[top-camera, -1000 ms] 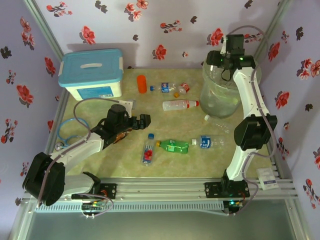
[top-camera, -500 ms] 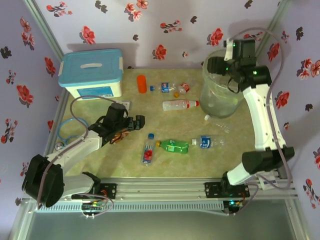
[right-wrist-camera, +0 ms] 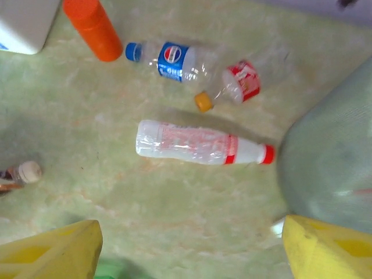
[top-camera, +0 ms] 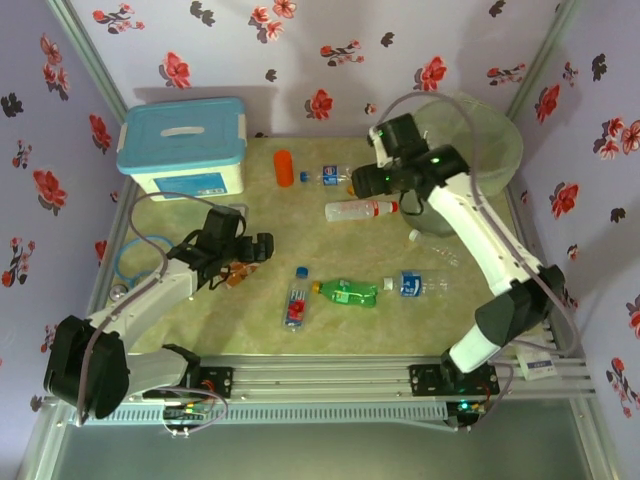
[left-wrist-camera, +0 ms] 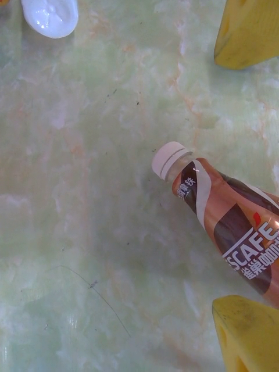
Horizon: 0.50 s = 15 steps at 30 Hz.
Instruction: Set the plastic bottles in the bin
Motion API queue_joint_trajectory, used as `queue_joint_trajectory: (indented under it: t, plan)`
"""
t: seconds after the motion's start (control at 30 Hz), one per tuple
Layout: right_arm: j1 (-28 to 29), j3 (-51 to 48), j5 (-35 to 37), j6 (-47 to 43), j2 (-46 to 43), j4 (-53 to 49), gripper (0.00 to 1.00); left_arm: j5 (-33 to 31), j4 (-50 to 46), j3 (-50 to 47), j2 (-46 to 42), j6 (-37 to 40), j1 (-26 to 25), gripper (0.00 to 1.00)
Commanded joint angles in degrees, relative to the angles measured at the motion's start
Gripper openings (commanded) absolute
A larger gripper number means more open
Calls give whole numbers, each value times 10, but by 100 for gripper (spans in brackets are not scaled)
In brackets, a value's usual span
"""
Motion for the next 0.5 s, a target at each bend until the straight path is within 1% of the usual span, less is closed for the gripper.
queue_joint_trajectory:
  t: [0.0, 0.07, 0.13, 0.2, 0.33, 0.43, 0.47]
  plan:
    - [8, -85, -13, 164, 12, 133, 81, -8, 3, 4, 10, 2, 5, 100]
    - [13, -154, -20, 233, 9, 255, 78, -9, 5, 5, 18, 10, 6, 100]
    - [14, -214, -11, 310, 14, 357, 77, -9, -2, 11, 25, 19, 6, 100]
    - [14, -245, -7, 362, 30, 417, 78, -12, -4, 12, 27, 25, 6, 100]
    - [16, -272, 1, 414, 72, 493, 86, -17, 5, 1, 21, 30, 6, 100]
    - [16, -285, 12, 432, 97, 521, 92, -18, 5, -3, 17, 35, 5, 100]
    - [16, -286, 19, 433, 103, 522, 92, -19, 5, -5, 16, 37, 5, 100]
